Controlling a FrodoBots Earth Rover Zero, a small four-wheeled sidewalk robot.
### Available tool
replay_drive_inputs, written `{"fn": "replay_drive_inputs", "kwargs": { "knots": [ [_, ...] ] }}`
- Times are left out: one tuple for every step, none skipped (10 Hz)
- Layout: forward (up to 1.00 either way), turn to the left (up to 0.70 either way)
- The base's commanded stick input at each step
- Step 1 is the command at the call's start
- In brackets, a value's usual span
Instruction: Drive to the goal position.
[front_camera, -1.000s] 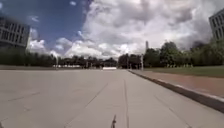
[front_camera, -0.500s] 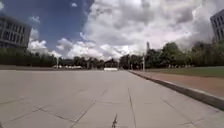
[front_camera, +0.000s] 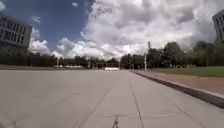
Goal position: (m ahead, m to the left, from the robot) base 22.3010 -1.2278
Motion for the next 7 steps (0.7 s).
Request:
{"fn": "replay_drive_inputs", "kwargs": {
  "knots": [
    [1.00, 0.00],
    [1.00, 0.00],
    [1.00, 0.00],
    [1.00, 0.00],
    [1.00, 0.00],
    [1.00, -0.14],
    [1.00, -0.29]
  ]
}}
